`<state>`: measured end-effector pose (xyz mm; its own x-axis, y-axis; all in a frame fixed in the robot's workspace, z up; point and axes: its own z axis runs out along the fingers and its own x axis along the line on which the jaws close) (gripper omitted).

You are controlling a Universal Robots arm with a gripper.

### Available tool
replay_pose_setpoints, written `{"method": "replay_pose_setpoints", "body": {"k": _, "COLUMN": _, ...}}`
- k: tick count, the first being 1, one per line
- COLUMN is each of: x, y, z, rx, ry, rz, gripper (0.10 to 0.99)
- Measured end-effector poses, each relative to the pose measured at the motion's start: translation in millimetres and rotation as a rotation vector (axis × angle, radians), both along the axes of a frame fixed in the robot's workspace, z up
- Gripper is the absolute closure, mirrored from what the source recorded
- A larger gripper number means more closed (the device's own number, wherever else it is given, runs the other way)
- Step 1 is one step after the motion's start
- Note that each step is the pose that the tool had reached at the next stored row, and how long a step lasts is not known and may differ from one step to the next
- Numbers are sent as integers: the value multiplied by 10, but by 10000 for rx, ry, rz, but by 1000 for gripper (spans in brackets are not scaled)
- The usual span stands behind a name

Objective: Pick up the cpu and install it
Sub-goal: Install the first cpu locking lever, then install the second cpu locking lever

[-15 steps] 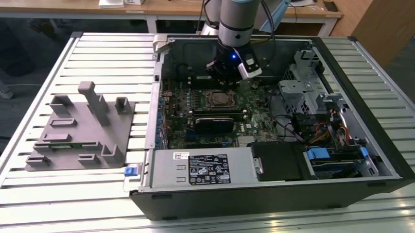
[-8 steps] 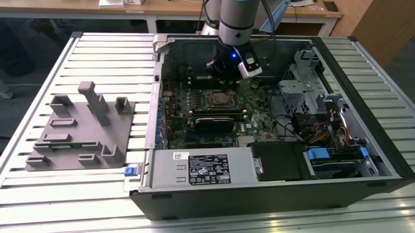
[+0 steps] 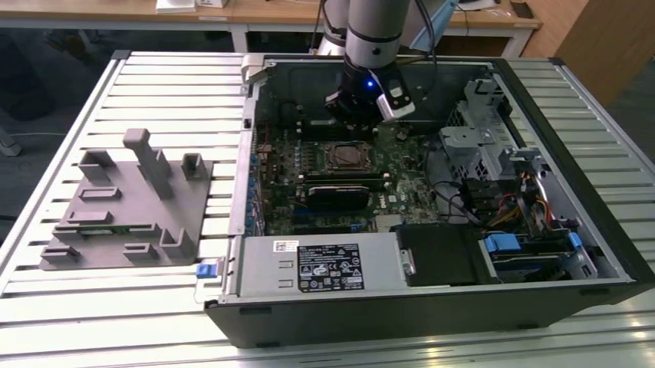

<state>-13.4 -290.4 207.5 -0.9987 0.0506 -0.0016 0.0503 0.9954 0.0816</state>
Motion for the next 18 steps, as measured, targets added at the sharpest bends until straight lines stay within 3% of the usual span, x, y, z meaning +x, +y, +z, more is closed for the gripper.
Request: {"method": "replay_pose_setpoints", "body": {"k": 18, "x": 14, "y": -35, "z": -1, "rx": -1, "ry": 0, "rz": -1, "gripper": 980}}
